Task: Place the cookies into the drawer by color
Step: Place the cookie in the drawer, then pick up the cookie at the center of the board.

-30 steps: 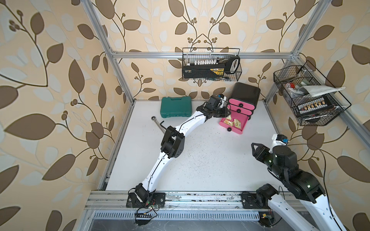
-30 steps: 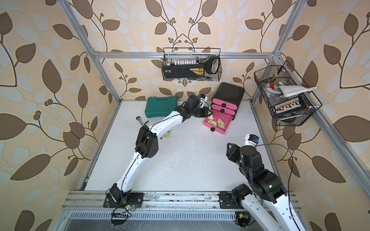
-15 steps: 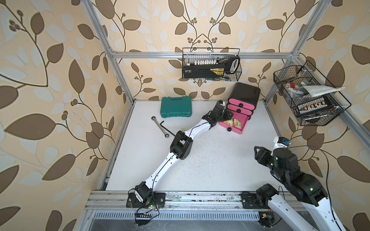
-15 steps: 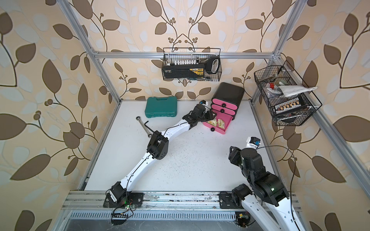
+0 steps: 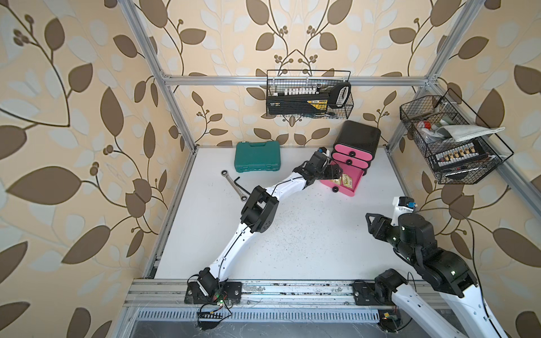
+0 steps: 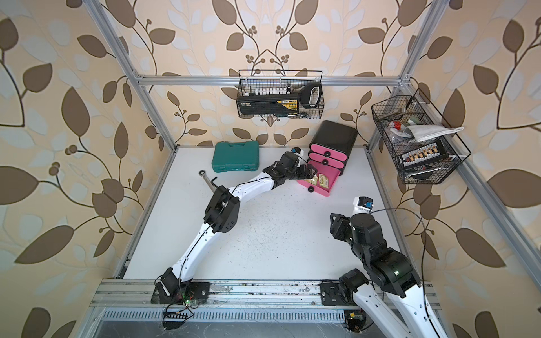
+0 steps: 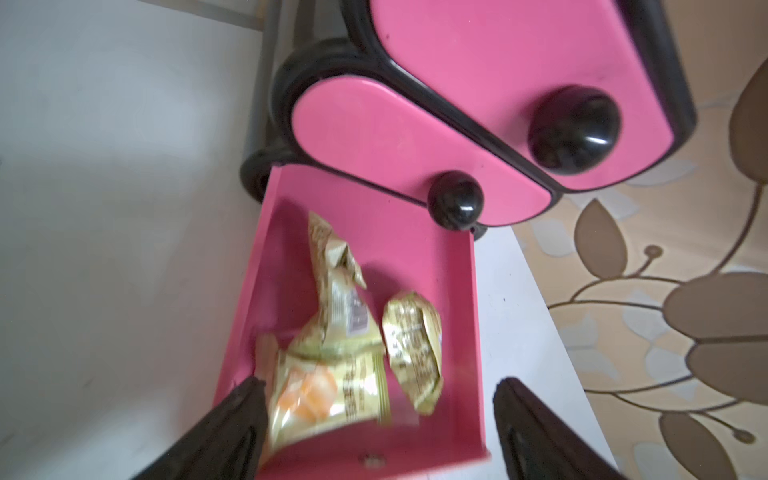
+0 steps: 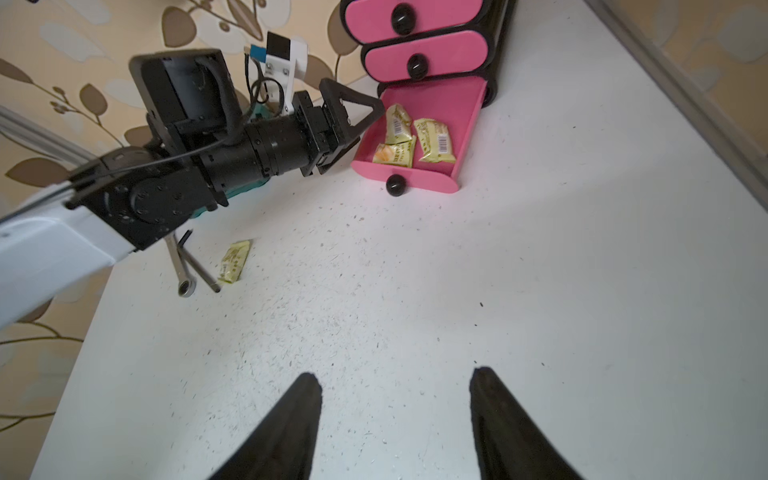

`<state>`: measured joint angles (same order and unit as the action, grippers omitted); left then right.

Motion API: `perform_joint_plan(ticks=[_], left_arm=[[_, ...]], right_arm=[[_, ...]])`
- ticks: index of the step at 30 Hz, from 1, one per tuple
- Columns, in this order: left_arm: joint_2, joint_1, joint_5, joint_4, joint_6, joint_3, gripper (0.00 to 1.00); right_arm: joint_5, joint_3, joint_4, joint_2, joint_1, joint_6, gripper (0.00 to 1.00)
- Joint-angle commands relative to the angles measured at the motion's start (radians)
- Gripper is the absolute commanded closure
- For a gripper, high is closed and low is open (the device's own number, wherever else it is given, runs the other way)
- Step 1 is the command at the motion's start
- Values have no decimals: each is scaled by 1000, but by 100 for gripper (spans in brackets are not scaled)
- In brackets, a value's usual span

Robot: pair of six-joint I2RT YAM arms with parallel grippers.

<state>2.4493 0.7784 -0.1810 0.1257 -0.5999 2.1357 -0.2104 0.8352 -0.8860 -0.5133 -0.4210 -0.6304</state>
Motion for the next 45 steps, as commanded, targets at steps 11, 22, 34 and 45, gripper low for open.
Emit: perform_joint_plan(ticks=[11, 22, 34, 45], left_arm=[[-743, -5, 264, 306, 318, -582, 2], [-1286, -11, 492, 419, 166, -1117, 2], [-1719, -11, 593, 679, 15, -1281, 2], [-1713, -11, 555, 740, 26, -1251, 2]], right_arm=[[457, 104, 341, -472, -26, 53, 41], [429, 312, 519, -990, -300, 9, 42], [222, 717, 515, -1504, -395, -29, 42], [48, 988, 417, -1778, -381, 9, 42]])
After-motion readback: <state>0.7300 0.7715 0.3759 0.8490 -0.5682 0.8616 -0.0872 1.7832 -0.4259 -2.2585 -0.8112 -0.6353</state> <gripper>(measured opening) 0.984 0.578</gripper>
